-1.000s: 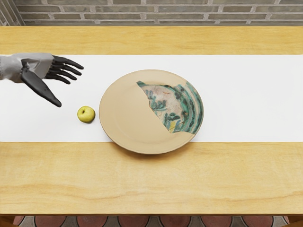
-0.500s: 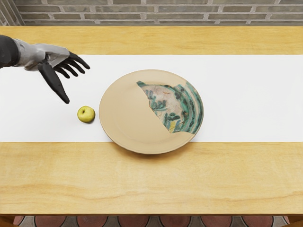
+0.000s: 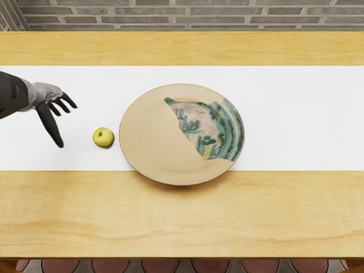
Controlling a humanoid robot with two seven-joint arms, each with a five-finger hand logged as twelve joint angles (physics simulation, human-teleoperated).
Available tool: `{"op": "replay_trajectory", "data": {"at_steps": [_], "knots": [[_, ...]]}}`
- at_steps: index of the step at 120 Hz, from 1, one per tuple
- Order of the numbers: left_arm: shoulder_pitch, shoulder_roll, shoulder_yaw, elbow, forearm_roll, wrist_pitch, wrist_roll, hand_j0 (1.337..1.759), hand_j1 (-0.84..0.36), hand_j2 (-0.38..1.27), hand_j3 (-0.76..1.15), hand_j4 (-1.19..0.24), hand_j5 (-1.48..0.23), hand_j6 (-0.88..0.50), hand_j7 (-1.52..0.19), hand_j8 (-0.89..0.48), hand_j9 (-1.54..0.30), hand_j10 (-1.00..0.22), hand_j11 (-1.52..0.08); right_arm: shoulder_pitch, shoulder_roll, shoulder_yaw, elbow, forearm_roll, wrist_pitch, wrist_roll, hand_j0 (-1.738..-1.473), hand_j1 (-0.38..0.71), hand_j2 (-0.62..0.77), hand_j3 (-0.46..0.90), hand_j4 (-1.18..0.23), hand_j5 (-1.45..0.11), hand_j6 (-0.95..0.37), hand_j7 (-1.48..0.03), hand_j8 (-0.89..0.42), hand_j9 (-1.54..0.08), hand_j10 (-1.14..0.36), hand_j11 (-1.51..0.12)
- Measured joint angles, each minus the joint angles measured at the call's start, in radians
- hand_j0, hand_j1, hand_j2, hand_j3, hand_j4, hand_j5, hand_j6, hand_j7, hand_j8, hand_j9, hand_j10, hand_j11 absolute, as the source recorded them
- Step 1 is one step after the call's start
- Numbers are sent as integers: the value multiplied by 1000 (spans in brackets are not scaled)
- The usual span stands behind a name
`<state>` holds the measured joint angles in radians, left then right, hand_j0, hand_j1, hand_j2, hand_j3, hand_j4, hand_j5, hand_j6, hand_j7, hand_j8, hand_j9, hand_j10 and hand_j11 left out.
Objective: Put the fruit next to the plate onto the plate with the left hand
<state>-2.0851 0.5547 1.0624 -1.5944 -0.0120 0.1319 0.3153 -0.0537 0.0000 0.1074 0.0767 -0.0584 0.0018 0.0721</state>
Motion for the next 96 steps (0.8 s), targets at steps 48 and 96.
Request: {"op": "replay_trajectory", "data": {"at_steps": [48, 96], "knots": [[-3, -171, 39, -108, -5, 237, 8, 1658, 56, 49, 0, -245, -318, -245, -318, -245, -318, -245, -318, 0, 0, 0, 0, 0, 0, 0, -1658, -303, -7, 0, -39, -50, -39, -50, -39, -50, -39, -50], [23, -331, 37, -113, -77, 366, 8, 1658, 56, 49, 0, -245, -318, -245, -318, -245, -318, -245, -318, 0, 0, 0, 0, 0, 0, 0, -1658, -303, -7, 0, -39, -50, -39, -50, -39, -50, -39, -50]]}}
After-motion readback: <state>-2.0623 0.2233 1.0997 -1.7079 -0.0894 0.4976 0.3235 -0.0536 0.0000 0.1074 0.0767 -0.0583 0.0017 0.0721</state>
